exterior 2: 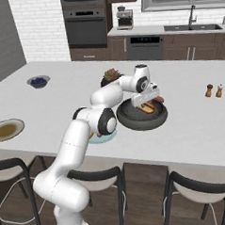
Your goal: Place one bun and one sausage from the bowl on each plate.
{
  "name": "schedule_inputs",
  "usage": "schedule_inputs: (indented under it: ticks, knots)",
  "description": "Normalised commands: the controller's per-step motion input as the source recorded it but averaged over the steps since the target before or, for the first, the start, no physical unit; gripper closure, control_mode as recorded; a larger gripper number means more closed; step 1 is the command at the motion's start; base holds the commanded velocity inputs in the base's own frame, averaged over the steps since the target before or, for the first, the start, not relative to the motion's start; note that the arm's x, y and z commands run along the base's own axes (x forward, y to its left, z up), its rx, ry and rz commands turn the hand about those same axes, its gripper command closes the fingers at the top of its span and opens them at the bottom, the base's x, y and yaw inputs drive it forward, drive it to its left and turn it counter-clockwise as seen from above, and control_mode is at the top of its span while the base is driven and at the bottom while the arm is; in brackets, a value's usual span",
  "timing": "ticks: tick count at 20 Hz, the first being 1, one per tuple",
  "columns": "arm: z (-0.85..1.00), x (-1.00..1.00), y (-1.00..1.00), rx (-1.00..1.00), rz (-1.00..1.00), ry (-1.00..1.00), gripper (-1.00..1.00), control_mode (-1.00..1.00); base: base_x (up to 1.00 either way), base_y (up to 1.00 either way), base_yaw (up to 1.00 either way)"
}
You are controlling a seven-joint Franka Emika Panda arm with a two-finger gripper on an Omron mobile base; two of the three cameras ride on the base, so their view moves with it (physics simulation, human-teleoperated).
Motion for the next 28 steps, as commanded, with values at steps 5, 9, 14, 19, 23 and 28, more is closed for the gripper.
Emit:
schedule_inputs:
  ticks: [5,9,14,19,23,28]
  knots:
    - [0.24,-0.29,0.01,0.0,0.0,0.0,1.0,-1.0,0.0,0.0,0.0]
    - [0.52,-0.48,0.14,0.0,0.0,-0.05,1.0,-1.0,0.0,0.0,0.0]
    - [0.4,-0.38,0.7,0.0,0.0,-0.2,1.0,-1.0,0.0,0.0,0.0]
    - [0.16,-0.17,1.0,0.0,-0.04,-0.23,1.0,-1.0,0.0,0.0,0.0]
    - [0.28,-0.37,0.97,0.0,-0.06,-0.23,1.0,-1.0,0.0,0.0,0.0]
    - [0.51,-0.89,0.83,0.0,-0.07,-0.1,1.0,-1.0,0.0,0.0,0.0]
